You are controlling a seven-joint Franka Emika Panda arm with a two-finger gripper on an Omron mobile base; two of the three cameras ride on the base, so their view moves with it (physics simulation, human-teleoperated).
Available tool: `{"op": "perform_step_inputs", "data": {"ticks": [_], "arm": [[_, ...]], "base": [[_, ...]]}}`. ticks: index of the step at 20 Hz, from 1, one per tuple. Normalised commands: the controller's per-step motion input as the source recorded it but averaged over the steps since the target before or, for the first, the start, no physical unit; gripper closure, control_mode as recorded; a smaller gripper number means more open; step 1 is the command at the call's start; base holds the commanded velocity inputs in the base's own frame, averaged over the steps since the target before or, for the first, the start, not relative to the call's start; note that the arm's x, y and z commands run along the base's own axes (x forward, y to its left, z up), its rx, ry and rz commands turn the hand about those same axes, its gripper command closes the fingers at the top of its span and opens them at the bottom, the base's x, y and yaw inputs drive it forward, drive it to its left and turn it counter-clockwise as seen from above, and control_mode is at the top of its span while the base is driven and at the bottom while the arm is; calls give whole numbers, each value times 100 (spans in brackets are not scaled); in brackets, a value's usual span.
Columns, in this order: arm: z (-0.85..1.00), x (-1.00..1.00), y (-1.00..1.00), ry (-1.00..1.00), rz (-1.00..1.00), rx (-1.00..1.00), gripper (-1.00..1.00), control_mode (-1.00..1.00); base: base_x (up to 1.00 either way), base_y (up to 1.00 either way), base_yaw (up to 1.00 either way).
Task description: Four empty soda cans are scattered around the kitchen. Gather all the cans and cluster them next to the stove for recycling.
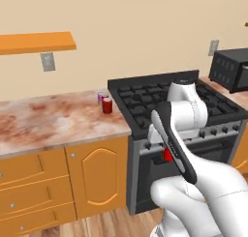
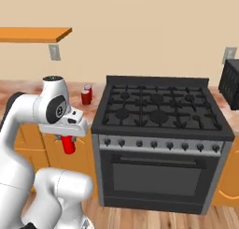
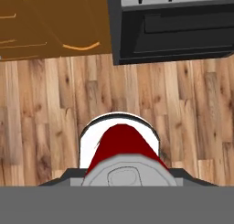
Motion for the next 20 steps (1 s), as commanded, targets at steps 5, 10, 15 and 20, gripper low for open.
{"op": "perform_step_inputs", "data": {"ticks": [5, 10, 15, 20], "arm": [[0, 0, 0, 0, 0, 0, 100, 100], [0, 0, 0, 0, 0, 0, 100, 100], [0, 0, 0, 0, 0, 0, 100, 100], [0, 0, 0, 0, 0, 0, 100, 100]], "base": [[50, 24, -1], [49, 32, 5], [51, 44, 6], [55, 33, 3]]}}
